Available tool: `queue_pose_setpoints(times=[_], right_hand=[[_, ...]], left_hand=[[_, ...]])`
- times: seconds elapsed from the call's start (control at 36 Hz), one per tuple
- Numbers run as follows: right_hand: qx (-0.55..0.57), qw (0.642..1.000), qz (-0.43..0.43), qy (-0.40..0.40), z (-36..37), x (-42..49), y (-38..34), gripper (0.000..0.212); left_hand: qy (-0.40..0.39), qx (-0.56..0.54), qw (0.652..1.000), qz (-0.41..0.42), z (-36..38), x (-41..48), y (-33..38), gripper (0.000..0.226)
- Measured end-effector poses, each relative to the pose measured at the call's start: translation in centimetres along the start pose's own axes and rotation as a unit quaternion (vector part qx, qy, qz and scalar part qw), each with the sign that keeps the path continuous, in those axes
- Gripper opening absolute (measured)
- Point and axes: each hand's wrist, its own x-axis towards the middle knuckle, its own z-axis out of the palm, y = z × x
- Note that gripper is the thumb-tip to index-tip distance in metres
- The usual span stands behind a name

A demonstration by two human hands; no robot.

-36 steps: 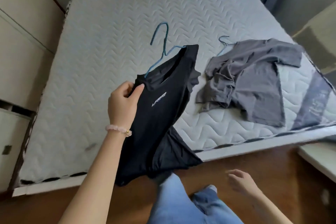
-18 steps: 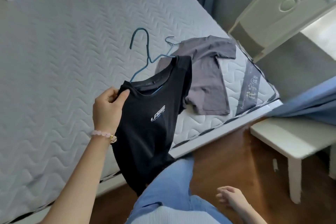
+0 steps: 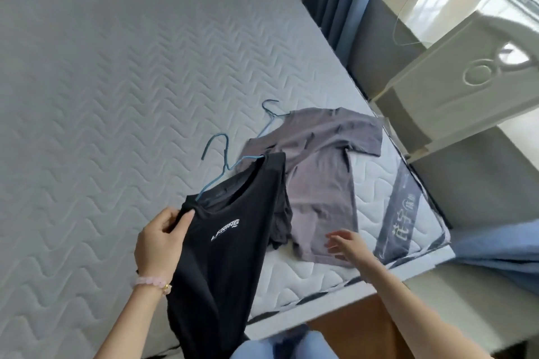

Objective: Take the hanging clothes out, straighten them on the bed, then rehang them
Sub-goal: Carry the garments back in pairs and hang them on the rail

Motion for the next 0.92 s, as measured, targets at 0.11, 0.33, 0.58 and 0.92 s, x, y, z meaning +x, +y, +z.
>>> queue_pose_setpoints(times=[0.11, 0.33, 0.58, 0.92], right_hand=[[-0.026, 0.999, -0.02, -0.025, -2.1, 4.4, -4.4, 0.022], [-0.14, 0.986, -0.077, -0.04, -6.6, 18.5, -11.3, 0.021], [-0.273, 0.951, -0.136, -0.048, -6.0, 32.3, -18.7, 0.038], [-0.432, 0.869, -0.239, -0.035, -3.5, 45.0, -24.1, 0.051]], left_hand=[[-0.02, -0.011, 0.999, -0.031, 2.5, 1.2, -0.5, 0.057], [-0.026, 0.018, 0.994, -0.105, 9.7, 2.2, -0.6, 0.055], [-0.038, 0.072, 0.984, -0.156, 15.7, 7.4, -2.4, 0.047], [-0.015, 0.147, 0.972, -0.182, 19.7, 10.4, -7.2, 0.038]])
